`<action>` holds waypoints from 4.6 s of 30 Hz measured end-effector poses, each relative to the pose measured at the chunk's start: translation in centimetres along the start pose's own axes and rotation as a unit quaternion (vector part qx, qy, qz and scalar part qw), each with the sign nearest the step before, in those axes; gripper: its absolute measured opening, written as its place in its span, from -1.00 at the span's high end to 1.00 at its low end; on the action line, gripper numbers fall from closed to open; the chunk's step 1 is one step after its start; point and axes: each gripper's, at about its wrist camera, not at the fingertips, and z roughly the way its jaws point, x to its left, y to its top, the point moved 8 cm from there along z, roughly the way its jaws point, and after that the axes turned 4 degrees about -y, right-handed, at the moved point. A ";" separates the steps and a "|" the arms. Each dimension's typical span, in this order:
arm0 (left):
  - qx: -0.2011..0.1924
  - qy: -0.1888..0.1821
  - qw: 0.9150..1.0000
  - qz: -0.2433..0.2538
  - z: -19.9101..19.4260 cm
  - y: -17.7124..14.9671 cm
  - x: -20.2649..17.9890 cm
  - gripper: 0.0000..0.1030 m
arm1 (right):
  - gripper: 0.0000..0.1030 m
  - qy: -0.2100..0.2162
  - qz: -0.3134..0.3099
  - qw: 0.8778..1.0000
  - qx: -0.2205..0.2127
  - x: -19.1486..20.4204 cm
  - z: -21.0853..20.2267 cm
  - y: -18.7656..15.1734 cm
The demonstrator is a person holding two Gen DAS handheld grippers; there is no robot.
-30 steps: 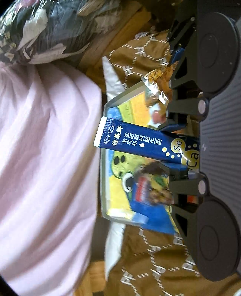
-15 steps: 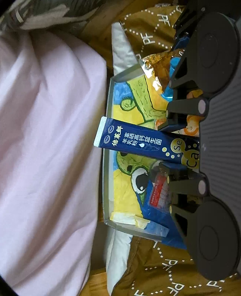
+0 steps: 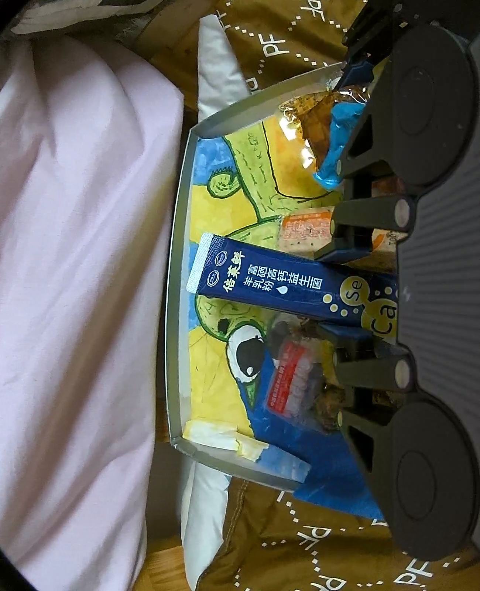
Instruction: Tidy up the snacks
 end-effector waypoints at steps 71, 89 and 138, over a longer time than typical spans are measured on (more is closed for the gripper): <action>-0.194 0.071 0.978 -0.010 -18.8 -4.9 4.6 -0.99 | -0.99 -0.019 0.048 0.993 -0.105 0.9 -15.7 2.1; -0.216 0.073 0.973 -0.019 -24.3 -10.3 5.7 -0.99 | -0.99 -0.015 0.048 0.993 -0.111 2.7 -23.0 -2.0; -0.172 0.122 0.977 -0.021 -26.7 -18.0 9.0 -0.99 | -0.99 -0.027 0.031 0.998 -0.046 6.7 -25.1 -9.1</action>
